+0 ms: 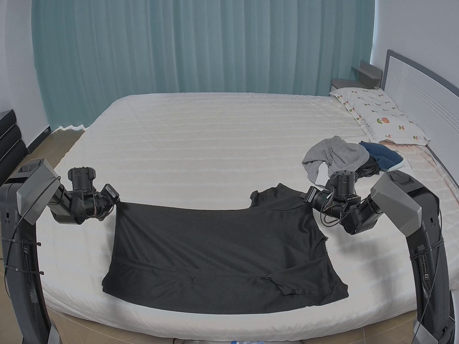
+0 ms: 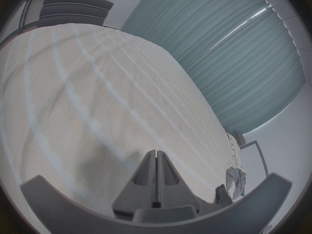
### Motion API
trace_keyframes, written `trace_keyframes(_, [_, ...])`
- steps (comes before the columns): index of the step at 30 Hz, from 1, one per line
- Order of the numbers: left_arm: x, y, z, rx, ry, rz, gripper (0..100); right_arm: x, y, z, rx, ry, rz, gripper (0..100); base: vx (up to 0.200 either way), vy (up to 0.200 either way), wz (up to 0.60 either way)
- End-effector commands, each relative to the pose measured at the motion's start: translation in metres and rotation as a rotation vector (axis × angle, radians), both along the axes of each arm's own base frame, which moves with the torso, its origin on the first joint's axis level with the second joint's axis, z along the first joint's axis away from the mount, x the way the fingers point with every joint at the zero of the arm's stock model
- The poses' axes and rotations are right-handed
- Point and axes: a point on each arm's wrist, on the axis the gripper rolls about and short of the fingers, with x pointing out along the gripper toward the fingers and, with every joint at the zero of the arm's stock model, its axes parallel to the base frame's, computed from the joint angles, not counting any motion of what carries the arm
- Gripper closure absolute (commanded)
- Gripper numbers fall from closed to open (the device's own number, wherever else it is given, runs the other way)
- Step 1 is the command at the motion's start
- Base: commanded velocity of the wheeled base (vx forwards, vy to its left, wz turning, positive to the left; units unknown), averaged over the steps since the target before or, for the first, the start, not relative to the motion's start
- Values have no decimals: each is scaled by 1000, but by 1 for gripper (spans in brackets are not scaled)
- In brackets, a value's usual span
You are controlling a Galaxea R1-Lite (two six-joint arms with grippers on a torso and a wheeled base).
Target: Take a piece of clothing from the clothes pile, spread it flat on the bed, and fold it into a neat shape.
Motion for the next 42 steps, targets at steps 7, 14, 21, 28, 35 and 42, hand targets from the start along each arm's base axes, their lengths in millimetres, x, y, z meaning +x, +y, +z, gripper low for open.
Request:
trace_keyframes(7, [-5,0,6,0,-8,-1,100,-4,-22,31,19,-37,-27,100,0,0,0])
trace_keyframes(14, [-5,2,6,3,-9,3,100,-10,-21,27,50,-8,13,100,0,0,0])
trace_keyframes(21, [-8,0,3,10,6,-7,100,-16,-25,29,55,-3,21,100,0,0,0])
trace_keyframes(28, [-17,-1,1,61,25,-45,100,-32,-33,33,75,36,64,100,0,0,0])
trace_keyframes(35, [-17,-1,6,61,-47,-52,100,-29,-37,46,103,-37,65,100,0,0,0])
trace_keyframes(42, [-20,-3,3,50,-55,-73,100,-29,-37,39,124,-27,52,100,0,0,0])
